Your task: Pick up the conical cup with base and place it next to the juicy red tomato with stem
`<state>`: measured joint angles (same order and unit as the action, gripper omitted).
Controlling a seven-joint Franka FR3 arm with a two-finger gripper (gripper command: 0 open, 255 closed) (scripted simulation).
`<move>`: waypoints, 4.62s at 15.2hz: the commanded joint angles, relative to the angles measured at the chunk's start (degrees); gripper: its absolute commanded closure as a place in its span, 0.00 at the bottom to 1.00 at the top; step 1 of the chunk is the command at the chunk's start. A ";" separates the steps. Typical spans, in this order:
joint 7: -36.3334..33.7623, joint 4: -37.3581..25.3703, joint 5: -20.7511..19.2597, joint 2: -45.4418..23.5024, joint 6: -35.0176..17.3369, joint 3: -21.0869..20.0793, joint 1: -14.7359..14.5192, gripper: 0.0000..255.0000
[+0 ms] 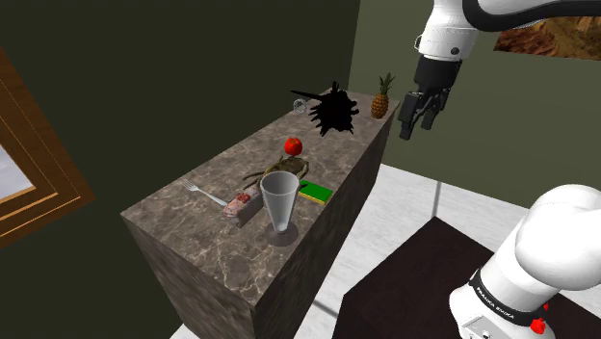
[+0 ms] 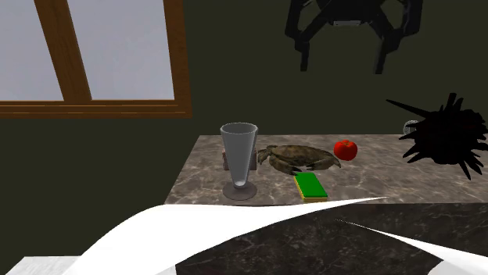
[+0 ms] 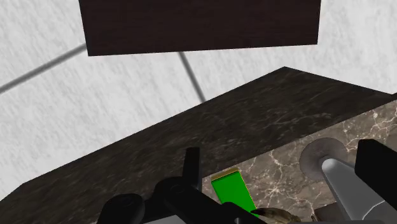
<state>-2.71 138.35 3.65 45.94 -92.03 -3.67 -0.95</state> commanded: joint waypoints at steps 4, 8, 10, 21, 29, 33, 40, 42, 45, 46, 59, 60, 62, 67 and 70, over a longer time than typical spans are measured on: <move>-2.39 1.60 2.21 -3.32 -5.96 -1.89 -0.56 0.00; -5.36 2.57 4.82 -8.85 -13.99 -4.43 -1.28 0.00; -6.77 2.53 5.94 -12.04 -17.96 -5.70 -1.59 0.00; -14.70 -3.69 8.43 -33.14 -37.66 -12.17 -2.47 0.00; -19.15 -8.65 6.36 -44.77 -46.35 -14.28 -3.01 0.00; -19.66 -8.11 5.67 -47.22 -49.32 -14.50 -3.23 0.00; -19.74 -8.05 5.56 -47.59 -49.74 -14.52 -3.27 0.00; -19.74 -8.05 5.56 -47.58 -49.73 -14.52 -3.27 1.00; -19.74 -8.05 5.56 -47.58 -49.73 -14.52 -3.27 1.00; -19.74 -8.05 5.56 -47.58 -49.73 -14.52 -3.27 1.00; -19.79 -10.75 6.15 -44.01 -43.56 -14.34 -3.08 1.00; -19.81 -11.14 6.20 -43.61 -42.78 -14.31 -3.06 1.00; -19.87 -11.96 6.28 -42.87 -41.24 -14.24 -3.01 1.00; -20.05 -14.21 6.41 -41.23 -37.39 -14.05 -2.91 1.00; -20.19 -15.71 6.43 -40.40 -35.09 -13.93 -2.85 1.00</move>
<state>-22.86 123.16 10.08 5.30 -127.85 -17.65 -3.82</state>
